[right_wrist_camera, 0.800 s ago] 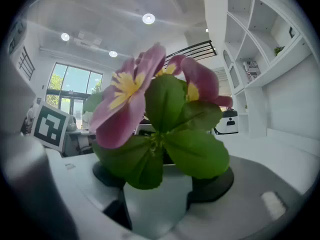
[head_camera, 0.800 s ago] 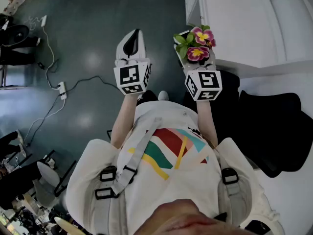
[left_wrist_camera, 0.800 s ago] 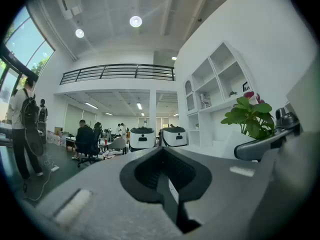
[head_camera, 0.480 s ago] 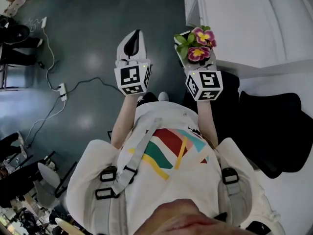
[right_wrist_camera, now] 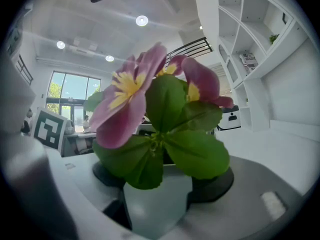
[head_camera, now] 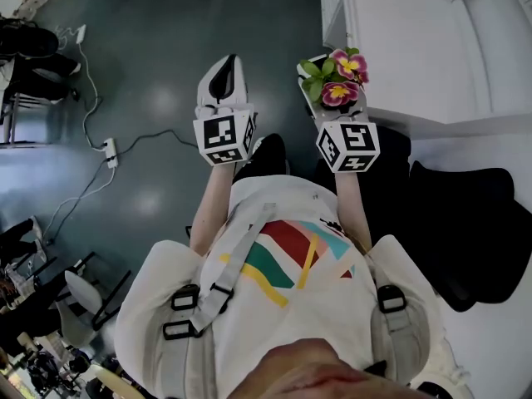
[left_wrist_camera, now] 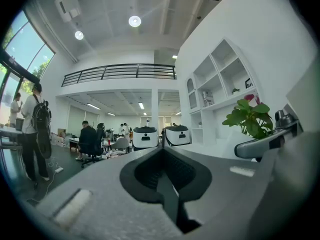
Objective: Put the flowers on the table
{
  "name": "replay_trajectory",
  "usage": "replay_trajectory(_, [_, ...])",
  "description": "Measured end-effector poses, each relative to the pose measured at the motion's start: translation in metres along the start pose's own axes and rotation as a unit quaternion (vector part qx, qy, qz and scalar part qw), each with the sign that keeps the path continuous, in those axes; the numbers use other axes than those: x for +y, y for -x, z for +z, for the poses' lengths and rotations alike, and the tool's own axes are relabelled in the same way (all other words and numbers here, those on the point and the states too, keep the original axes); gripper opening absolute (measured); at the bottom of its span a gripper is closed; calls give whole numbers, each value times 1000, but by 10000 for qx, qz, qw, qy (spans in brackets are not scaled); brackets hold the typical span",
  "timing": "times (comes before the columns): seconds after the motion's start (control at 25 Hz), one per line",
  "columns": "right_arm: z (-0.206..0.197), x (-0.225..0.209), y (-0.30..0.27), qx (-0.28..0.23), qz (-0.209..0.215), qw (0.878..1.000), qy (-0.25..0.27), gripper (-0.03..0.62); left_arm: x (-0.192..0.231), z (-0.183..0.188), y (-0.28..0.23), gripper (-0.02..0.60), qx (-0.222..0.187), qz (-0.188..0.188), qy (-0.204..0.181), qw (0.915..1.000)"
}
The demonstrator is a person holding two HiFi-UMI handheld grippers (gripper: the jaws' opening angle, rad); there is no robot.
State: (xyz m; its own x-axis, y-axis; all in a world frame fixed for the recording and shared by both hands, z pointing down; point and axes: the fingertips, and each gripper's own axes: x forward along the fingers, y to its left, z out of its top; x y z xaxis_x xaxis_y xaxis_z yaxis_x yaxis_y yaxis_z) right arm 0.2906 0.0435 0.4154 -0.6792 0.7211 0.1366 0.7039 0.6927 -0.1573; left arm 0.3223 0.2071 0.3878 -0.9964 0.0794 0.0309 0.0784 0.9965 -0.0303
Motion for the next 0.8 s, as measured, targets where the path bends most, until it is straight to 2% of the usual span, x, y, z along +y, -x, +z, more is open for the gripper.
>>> replay_trajectory(0.24, [-1, 8, -10, 73, 195, 9998, 26, 330, 15, -1, -12, 5, 68, 94, 37, 9999])
replay_trajectory(0.64, [18, -31, -42, -75, -45, 9999, -83, 330, 0, 2, -71, 5, 12, -279, 8, 9996])
replay_trajectory(0.8, [44, -45, -78, -18, -60, 9998, -203, 330, 12, 18, -112, 5, 11, -360, 91, 9993])
